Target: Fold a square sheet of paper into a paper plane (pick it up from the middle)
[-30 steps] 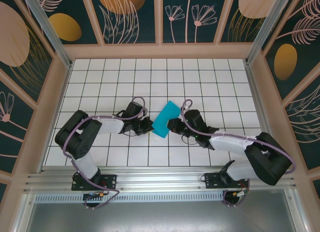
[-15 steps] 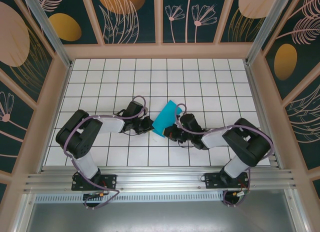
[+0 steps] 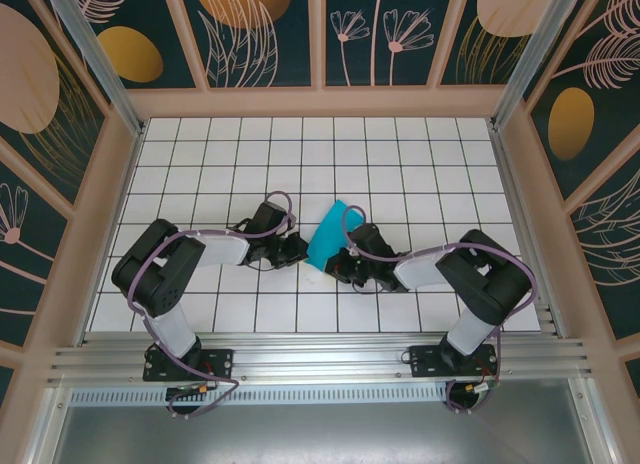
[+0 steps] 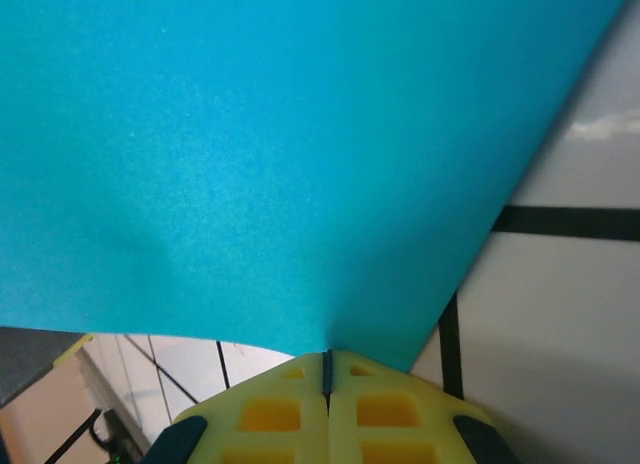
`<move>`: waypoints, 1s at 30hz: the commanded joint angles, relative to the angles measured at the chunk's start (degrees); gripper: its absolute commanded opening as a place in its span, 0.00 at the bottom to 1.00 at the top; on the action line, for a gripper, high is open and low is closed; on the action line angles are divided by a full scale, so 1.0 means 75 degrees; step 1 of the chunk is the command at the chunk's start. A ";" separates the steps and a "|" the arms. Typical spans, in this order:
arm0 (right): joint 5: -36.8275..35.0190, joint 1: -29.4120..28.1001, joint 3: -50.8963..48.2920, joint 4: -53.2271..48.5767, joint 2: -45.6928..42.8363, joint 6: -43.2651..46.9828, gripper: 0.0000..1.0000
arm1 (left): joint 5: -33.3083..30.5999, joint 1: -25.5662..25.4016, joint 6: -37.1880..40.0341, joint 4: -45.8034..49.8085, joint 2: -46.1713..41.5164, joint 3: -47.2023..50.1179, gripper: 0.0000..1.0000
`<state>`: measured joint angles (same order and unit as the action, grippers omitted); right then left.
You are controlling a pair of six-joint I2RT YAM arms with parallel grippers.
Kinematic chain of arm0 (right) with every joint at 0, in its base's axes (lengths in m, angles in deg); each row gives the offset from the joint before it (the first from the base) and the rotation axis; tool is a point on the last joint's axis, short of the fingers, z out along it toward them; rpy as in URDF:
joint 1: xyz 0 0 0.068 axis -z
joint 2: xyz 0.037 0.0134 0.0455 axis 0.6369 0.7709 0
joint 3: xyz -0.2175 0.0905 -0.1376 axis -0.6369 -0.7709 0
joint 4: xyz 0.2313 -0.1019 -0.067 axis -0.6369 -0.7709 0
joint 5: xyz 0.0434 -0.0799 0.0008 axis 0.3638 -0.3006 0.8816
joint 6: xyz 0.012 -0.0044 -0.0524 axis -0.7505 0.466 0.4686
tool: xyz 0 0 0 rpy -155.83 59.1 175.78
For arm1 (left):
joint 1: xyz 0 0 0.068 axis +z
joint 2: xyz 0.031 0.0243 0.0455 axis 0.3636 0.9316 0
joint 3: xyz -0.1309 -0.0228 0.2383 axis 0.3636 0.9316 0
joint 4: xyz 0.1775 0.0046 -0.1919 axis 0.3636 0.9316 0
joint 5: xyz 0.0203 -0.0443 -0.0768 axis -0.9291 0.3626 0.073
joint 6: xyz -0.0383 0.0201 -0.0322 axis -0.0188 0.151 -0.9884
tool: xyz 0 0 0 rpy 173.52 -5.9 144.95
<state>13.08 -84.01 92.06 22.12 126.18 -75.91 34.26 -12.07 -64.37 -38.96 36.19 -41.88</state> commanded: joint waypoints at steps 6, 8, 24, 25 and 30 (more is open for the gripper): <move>-0.1439 -0.0246 0.1038 -0.2283 -0.0886 0.1029 0.15 | -0.0189 -0.0009 0.0186 0.0441 0.0010 -0.0160 0.15; -0.1724 -0.0471 0.1321 -0.2546 -0.0950 0.1419 0.21 | -0.0220 -0.0004 0.0203 0.0463 -0.0052 -0.0200 0.15; -0.3869 -0.1574 0.1817 -0.3087 -0.1114 0.2412 0.50 | -0.0011 -0.0010 0.0368 0.0287 -0.0663 -0.0556 0.21; -0.3934 -0.1574 0.1691 -0.3066 -0.1215 0.2486 0.50 | 0.0077 -0.0010 0.0366 0.0232 -0.0663 -0.0582 0.21; -0.3751 -0.1574 0.1181 -0.2628 -0.1520 0.2830 0.51 | 0.0356 -0.0010 0.0300 -0.0071 -0.0594 -0.0663 0.23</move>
<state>-13.94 -95.44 102.75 0.39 116.76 -57.49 34.74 -12.02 -62.86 -37.76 32.38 -45.53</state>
